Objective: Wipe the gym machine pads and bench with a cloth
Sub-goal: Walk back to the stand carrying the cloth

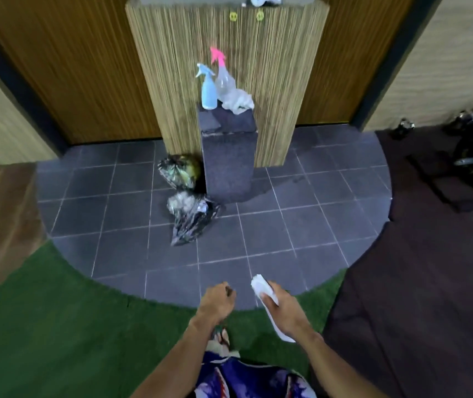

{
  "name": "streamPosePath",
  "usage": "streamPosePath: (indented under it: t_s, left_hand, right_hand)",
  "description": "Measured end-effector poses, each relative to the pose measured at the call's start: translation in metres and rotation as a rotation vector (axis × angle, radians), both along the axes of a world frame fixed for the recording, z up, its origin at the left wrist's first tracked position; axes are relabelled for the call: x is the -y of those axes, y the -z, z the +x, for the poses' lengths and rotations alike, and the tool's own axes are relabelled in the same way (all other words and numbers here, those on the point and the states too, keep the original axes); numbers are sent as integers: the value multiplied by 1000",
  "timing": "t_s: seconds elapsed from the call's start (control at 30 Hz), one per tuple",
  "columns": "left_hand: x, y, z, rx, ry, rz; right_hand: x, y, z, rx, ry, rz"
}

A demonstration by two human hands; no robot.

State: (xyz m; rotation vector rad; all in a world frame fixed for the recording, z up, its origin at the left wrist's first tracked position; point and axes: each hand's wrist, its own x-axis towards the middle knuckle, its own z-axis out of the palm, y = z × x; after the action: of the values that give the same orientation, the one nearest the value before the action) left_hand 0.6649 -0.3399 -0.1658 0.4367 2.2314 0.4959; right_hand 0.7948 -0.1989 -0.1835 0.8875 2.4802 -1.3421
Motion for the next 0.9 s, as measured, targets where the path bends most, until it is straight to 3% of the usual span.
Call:
streamPosePath:
  t_s: [0.27, 0.53, 0.7, 0.8, 0.9]
  left_hand:
    - [-129, -8, -219, -70, -15, 27]
    - [-266, 33, -437, -93, -261, 90]
    - [-342, 33, -556, -273, -265, 64]
    - [-368, 49, -622, -485, -221, 93]
    - [-383, 80, -675, -628, -142, 38]
  right_hand:
    - [-134, -15, -224, -1, 1, 18]
    - [-298, 22, -461, 68, -210, 38]
    - [-384, 22, -601, 35, -435, 264]
    - [-424, 37, -672, -46, -610, 436]
    - [-452, 59, -728, -299, -742, 727]
